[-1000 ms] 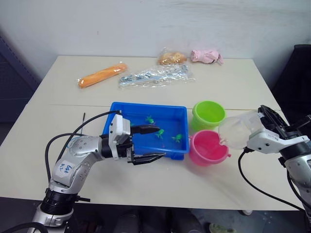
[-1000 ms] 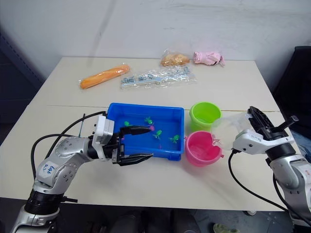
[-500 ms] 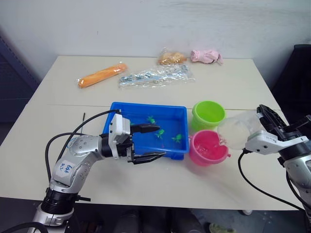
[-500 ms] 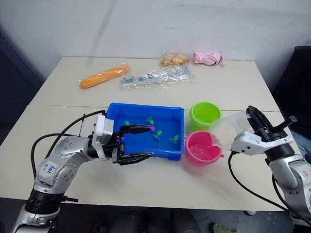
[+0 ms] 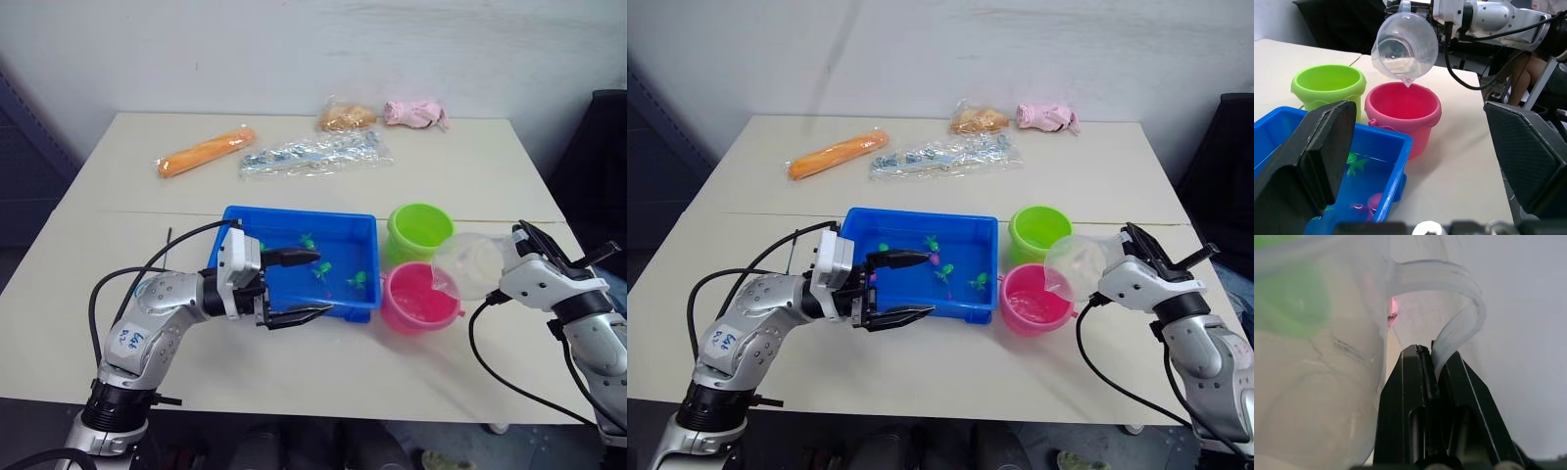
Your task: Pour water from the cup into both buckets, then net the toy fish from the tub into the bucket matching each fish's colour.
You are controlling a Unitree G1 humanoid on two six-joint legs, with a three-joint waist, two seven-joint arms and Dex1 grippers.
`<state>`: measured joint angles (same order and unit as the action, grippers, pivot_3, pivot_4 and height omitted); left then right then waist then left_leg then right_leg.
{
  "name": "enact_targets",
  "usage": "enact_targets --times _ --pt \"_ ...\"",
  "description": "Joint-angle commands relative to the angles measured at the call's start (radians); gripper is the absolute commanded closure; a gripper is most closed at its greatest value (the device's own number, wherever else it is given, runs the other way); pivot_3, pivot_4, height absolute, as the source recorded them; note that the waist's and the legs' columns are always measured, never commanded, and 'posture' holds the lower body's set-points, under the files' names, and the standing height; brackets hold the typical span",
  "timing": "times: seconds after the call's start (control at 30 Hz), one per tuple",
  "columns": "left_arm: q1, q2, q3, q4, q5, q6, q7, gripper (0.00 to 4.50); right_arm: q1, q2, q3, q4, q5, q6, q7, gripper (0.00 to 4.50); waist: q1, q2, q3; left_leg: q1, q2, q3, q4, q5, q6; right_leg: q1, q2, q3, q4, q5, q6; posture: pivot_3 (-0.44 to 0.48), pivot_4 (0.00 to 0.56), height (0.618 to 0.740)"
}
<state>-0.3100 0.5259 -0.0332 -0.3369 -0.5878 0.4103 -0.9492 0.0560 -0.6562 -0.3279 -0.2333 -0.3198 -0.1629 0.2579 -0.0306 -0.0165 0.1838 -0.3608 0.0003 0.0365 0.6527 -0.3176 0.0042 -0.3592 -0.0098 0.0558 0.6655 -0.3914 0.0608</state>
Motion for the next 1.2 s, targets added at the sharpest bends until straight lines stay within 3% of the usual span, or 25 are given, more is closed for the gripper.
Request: enact_targets --times 0.03,0.23,0.5,0.67,0.8,1.2 --pt "-0.013 0.014 0.047 -0.017 -0.036 0.014 0.005 0.0 -0.024 0.026 -0.064 -0.02 0.177 0.087 0.054 4.48 0.0 0.0 0.0 0.0 0.0 0.0 0.0 0.0 0.0 0.0 0.0 0.0 0.0 0.0 0.0 0.0 0.15 0.74" --pt "-0.028 0.033 0.098 -0.002 -0.052 0.036 0.0 0.0 -0.1 0.037 -0.091 -0.012 0.311 0.233 0.086 4.48 -0.002 0.0 0.0 0.0 0.0 0.0 0.0 0.0 0.0 0.0 0.0 0.0 0.001 0.0 0.0 0.0 0.15 0.74" --pt "-0.086 0.065 0.146 0.056 -0.037 0.037 0.026 0.0 -0.304 -0.003 -0.019 0.107 0.26 0.393 0.037 4.48 -0.001 0.0 0.0 0.0 0.0 0.0 0.0 0.0 0.0 -0.001 0.0 0.0 0.001 0.0 0.0 0.0 0.15 0.74" --pt "-0.105 0.068 0.156 0.069 -0.028 0.028 0.055 0.0 -0.408 -0.044 0.067 0.251 0.144 0.344 -0.035 4.48 -0.001 0.0 0.0 -0.002 0.0 0.0 0.001 0.0 0.0 -0.003 -0.001 0.0 0.001 0.0 0.0 0.0 0.15 0.74" --pt "-0.098 0.067 0.16 0.056 -0.026 0.029 0.077 0.0 -0.486 -0.08 0.138 0.351 0.054 0.261 -0.088 4.48 -0.004 0.0 0.0 -0.016 0.0 0.0 0.008 0.0 0.0 -0.016 -0.001 0.0 0.011 0.0 0.0 0.0 0.15 0.74" --pt "-0.067 0.067 0.17 0.021 -0.027 0.021 0.124 0.0 -0.579 -0.125 0.233 0.478 -0.07 0.138 -0.167 4.48 -0.009 0.0 0.0 -0.016 0.0 0.0 0.012 0.001 0.001 -0.017 -0.001 0.0 0.013 0.0 0.0 0.0 0.15 0.74"
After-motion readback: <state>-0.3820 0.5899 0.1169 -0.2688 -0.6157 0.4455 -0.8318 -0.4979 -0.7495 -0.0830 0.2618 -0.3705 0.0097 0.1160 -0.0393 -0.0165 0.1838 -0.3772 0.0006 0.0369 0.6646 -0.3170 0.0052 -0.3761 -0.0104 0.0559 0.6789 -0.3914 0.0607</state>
